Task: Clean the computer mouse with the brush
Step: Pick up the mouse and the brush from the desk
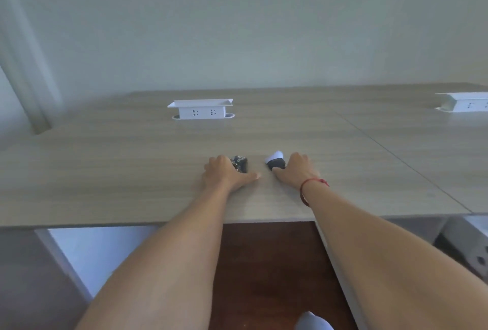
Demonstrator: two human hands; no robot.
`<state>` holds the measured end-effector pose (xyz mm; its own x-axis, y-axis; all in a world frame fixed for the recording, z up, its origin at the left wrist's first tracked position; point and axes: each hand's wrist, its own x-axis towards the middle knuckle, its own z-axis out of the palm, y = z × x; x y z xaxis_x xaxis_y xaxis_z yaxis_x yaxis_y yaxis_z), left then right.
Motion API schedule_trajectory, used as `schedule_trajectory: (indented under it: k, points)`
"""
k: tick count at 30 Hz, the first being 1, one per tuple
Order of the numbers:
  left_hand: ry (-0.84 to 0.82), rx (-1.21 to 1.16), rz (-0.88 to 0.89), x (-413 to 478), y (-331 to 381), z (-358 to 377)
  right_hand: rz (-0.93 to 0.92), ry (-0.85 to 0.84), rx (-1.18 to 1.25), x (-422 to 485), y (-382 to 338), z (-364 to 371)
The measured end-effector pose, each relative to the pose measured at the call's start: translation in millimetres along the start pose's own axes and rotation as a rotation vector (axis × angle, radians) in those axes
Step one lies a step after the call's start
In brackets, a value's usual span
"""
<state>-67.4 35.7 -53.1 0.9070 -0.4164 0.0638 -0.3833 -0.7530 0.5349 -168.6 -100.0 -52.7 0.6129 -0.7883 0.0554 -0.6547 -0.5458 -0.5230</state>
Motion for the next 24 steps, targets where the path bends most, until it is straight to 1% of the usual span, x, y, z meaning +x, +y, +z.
schedule_trajectory:
  k: [4,8,10,12,15,18,21,24]
  points:
    - [0.053,-0.043,-0.024,8.4,-2.2,7.1,-0.001,0.003,0.068,12.9,2.1,6.2]
    - [-0.024,-0.15,0.042,19.7,-9.1,9.4,-0.053,0.012,0.162,22.2,1.4,9.9]
    - [-0.031,-0.215,0.085,21.6,-13.6,9.7,-0.071,0.014,0.198,26.8,-0.7,12.1]
    - [-0.022,-0.254,0.121,22.5,-18.4,11.1,-0.085,0.057,0.276,28.6,-4.6,15.2]
    - [0.011,-0.251,0.15,21.9,-23.8,12.9,-0.096,0.138,0.479,31.3,-11.3,17.6]
    - [0.018,-0.262,0.175,22.5,-27.4,13.7,-0.094,0.185,0.656,34.8,-18.8,14.3]
    - [0.001,-0.309,0.193,24.0,-30.6,13.7,-0.11,0.237,0.758,38.1,-24.0,10.3]
    - [-0.023,-0.326,0.219,24.7,-33.4,12.0,-0.127,0.274,0.81,36.1,-29.4,6.3]
